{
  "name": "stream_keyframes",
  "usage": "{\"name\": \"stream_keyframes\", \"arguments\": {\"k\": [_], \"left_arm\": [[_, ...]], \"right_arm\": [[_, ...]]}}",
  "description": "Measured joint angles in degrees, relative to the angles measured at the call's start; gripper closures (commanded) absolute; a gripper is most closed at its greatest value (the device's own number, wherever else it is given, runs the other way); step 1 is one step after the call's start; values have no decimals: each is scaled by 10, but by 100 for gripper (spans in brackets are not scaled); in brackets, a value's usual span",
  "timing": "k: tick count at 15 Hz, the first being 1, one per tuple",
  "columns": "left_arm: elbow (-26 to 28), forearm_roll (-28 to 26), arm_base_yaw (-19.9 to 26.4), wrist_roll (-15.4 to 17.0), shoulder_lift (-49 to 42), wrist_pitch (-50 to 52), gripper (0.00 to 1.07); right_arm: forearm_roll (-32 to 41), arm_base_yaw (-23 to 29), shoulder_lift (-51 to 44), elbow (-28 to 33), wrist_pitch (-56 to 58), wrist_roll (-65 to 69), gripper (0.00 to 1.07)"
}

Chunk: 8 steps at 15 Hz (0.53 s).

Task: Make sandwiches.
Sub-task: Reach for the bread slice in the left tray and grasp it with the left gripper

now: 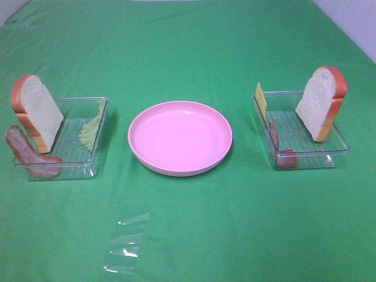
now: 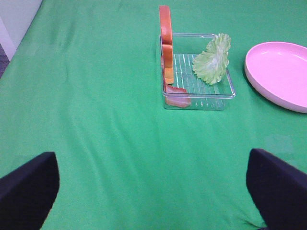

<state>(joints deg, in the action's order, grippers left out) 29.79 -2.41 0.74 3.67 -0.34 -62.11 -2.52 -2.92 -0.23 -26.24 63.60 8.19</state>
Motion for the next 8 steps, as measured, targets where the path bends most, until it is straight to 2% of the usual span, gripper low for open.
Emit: {"name": "stream_keyframes", "arguments": {"k": [8], "left_arm": [[0, -1, 0, 0, 0, 0, 9]], "right_arm": [[0, 0, 0, 0, 0, 0, 9]]}}
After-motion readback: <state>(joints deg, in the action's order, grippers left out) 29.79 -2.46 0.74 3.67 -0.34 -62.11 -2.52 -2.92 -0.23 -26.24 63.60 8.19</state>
